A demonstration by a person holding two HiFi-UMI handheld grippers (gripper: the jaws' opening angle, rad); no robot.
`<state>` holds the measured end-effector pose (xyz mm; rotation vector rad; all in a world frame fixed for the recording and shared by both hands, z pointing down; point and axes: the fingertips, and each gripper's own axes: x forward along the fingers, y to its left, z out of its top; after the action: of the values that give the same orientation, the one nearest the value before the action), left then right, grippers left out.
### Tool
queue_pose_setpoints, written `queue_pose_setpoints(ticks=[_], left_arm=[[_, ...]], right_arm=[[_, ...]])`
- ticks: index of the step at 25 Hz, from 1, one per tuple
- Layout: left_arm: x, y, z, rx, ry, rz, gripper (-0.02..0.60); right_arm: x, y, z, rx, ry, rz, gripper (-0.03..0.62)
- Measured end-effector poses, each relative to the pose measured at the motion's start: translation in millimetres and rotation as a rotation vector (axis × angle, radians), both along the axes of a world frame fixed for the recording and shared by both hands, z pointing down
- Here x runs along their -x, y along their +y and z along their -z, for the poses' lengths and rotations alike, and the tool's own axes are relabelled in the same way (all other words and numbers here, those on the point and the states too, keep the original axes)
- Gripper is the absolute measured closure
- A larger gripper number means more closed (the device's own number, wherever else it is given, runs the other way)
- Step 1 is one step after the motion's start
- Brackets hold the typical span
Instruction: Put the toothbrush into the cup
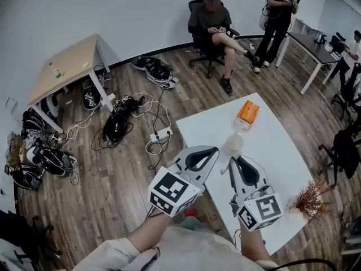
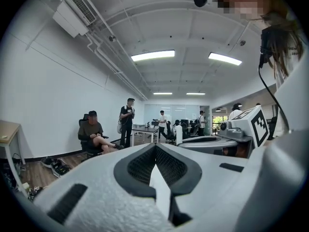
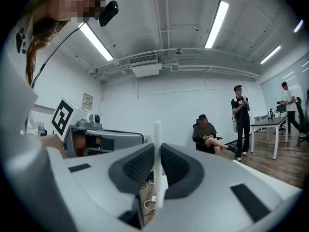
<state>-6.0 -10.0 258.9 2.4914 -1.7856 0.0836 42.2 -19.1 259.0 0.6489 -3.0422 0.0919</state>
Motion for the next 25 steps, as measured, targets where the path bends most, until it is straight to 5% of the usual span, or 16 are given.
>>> queue_pose_setpoints(ticks=[12,20,25], left_arm=[[64,-13,-10,0.022,0.022,0.102,0.575],[89,-65,-14,0.018,0.019,-0.070,0.575],[93,-100,-9,0.029,-0.004,-0.250,0.575]], right_arm=[[60,-15,-2,-0.009,0.004,0.085,0.539],[85,-55,-10,-0.011,-0.003,-0.094,0.539],[89,-81,0,-0.023,-0.029,-0.280,0.539]])
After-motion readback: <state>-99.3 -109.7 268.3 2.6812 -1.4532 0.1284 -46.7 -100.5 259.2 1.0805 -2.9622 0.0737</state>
